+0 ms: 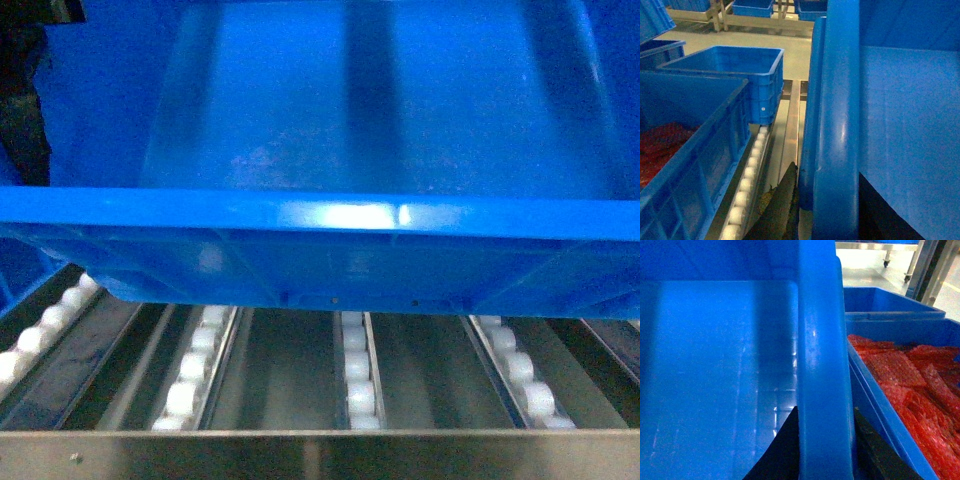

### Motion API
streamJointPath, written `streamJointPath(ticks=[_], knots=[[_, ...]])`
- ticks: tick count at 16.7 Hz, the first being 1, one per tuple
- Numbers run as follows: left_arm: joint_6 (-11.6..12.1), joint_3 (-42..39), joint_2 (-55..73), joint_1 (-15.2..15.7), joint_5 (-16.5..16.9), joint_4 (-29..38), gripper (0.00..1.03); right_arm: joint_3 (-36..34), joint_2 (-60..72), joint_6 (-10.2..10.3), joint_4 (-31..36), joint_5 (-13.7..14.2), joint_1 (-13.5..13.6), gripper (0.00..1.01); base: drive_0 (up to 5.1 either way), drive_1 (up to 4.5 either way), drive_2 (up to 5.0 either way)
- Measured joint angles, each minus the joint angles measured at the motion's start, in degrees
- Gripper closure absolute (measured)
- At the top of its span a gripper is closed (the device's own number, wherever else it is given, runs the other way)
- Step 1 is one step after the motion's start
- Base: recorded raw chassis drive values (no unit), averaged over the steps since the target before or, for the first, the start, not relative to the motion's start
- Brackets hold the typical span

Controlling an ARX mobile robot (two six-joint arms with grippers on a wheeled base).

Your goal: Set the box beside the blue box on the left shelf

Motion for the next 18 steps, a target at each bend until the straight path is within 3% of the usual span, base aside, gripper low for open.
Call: streamJointPath(ticks=[4, 18], knots=[[0.02, 0.00, 0.00, 0.00, 0.00, 0.07, 0.85, 0.00, 0.00, 0.07, -0.11, -0.02, 0.02, 0.80, 0.0, 3.70, -3.8], [0.02, 0.00, 0.00, 0.00, 0.00, 0.11, 0.85, 0.00, 0.11, 0.11, 0.07, -0.04, 0.02, 0.80, 0.0, 0.00, 0.0]])
